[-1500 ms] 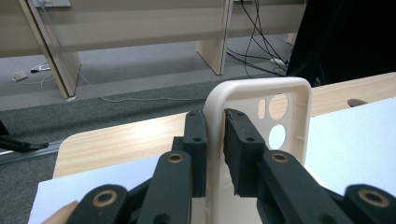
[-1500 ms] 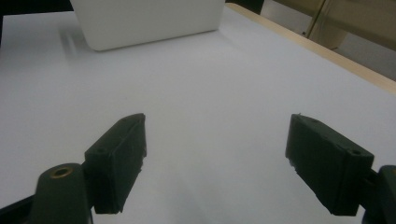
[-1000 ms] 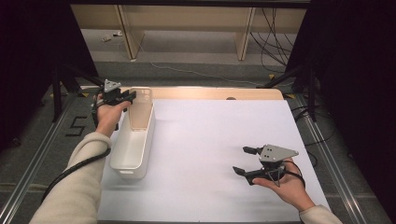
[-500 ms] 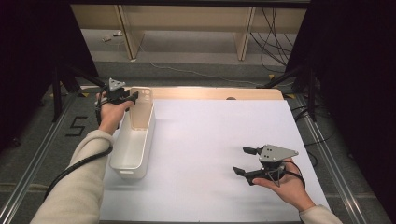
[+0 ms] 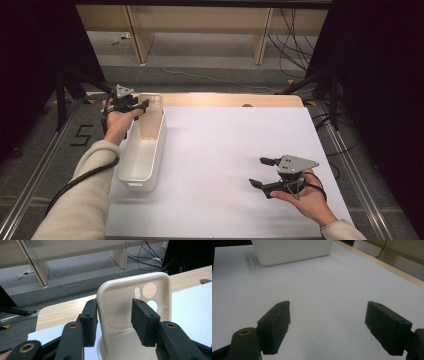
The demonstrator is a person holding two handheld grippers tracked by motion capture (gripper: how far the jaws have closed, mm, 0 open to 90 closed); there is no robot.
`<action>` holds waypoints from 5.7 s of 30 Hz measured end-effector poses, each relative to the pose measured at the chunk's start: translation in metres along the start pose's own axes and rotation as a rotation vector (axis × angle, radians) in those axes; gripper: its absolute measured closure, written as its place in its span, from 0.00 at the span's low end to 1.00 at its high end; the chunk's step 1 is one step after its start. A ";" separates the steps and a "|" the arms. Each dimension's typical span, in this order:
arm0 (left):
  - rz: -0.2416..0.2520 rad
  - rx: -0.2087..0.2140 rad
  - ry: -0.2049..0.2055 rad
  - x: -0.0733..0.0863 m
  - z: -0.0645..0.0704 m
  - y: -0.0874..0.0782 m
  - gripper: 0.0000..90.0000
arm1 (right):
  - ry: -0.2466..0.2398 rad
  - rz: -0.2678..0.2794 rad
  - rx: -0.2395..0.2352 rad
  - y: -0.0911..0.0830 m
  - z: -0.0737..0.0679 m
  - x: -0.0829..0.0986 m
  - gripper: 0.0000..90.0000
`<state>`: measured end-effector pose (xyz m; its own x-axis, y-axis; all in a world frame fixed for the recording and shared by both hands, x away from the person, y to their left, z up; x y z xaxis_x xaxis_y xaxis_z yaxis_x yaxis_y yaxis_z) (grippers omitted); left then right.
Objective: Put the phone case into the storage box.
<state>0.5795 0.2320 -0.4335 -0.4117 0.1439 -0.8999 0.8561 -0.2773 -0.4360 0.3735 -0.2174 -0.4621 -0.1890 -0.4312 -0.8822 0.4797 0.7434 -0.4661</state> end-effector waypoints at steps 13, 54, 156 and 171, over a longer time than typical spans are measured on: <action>0.018 0.001 -0.012 -0.004 -0.002 -0.012 0.56 | 0.002 -0.002 -0.001 0.000 -0.001 0.000 0.24; -0.030 -0.077 -0.046 0.007 -0.013 -0.005 0.97 | 0.001 -0.001 0.000 -0.001 0.000 0.000 0.24; 0.114 0.282 0.107 0.042 0.118 -0.145 0.17 | 0.002 0.003 -0.002 0.000 -0.002 -0.002 0.24; 0.112 0.301 0.118 0.057 0.126 -0.148 0.17 | 0.004 0.004 -0.002 -0.001 -0.002 -0.003 0.24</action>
<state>0.3898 0.1620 -0.4217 -0.2662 0.2012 -0.9427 0.7561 -0.5630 -0.3337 0.3717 -0.2156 -0.4597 -0.1902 -0.4266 -0.8842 0.4786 0.7461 -0.4629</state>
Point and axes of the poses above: each handheld gripper's, and its own axes: y roughly forward along the jaws, x roughly out of its underside, z roughly to its right, the point moved 5 cm from there along y, roughly forward along the jaws
